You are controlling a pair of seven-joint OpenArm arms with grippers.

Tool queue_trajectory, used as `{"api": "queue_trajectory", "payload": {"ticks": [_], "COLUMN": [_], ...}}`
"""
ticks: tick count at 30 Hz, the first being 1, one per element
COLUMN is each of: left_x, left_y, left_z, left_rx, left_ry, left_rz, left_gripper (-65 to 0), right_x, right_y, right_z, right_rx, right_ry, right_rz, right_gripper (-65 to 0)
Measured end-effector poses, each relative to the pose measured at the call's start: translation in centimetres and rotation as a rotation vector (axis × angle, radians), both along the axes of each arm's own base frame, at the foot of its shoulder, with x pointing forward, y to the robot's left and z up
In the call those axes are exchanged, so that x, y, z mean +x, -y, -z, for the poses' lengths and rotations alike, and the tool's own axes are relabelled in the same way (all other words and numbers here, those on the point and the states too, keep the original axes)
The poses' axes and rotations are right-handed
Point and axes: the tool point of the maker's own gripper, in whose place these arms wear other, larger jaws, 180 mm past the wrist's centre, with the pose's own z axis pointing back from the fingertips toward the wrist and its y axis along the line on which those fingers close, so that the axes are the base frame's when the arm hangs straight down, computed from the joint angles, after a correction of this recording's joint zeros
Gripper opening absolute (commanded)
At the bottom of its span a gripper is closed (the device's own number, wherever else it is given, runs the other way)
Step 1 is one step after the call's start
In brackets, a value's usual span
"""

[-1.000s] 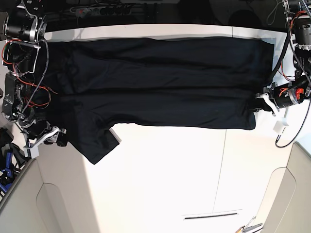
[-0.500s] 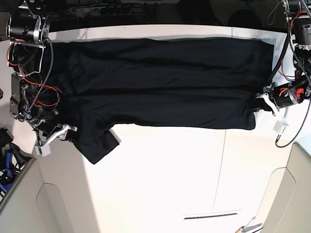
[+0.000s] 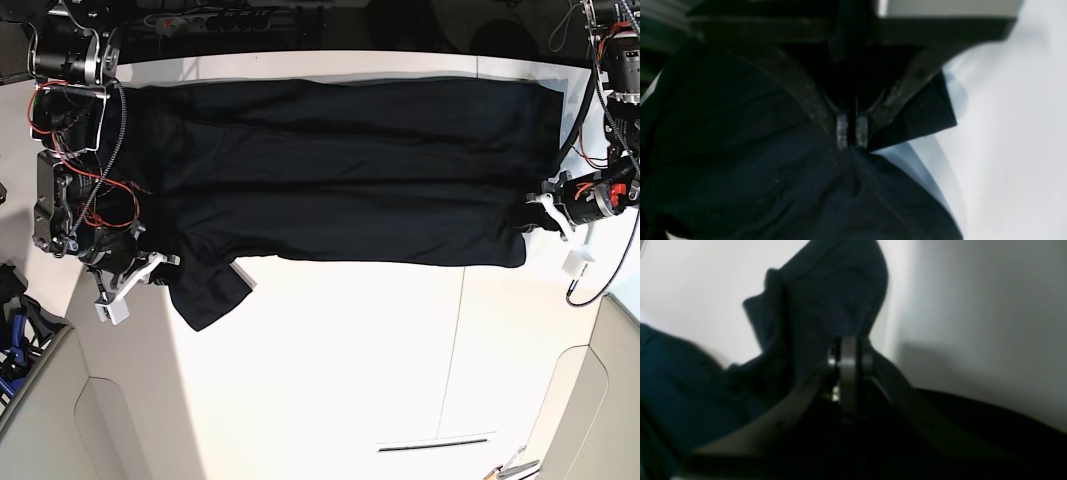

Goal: Fold the T-shirt properly
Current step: 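Pull the folded shirt toward the robot with both grippers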

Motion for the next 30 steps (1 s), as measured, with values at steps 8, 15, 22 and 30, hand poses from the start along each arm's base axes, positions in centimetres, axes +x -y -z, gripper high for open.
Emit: {"api": "queue_trajectory", "payload": {"ticks": [8,15,22,30], "left_x": [-2.2,-4.2,-6.3,-8.6], "left_y": [1.1,1.9,2.5,0.0], "left_z": [-1.8,-3.9,-3.3,-3.4], "left_rx": [0.072,0.165,0.203,0.222], "left_ry": [0.012,0.051,0.025,-0.001], "left_rz": [0.12,0.238,0.282,0.212], "left_gripper": [-65.0,-65.0,-65.0,-65.0], "right_x": [-3.7,-7.9,-12.0,-16.2], "right_y": [1.5,2.7,3.9,5.3], "right_z": [-5.2,-8.8,-8.0,-6.9], "right_rx": [0.046,0.039,0.062,0.097], "right_ry": [0.125,0.233,0.177,0.113], "right_rz": [0.022,0.044,0.077,0.119], "right_gripper": [-65.0,-65.0,-65.0,-65.0]}}
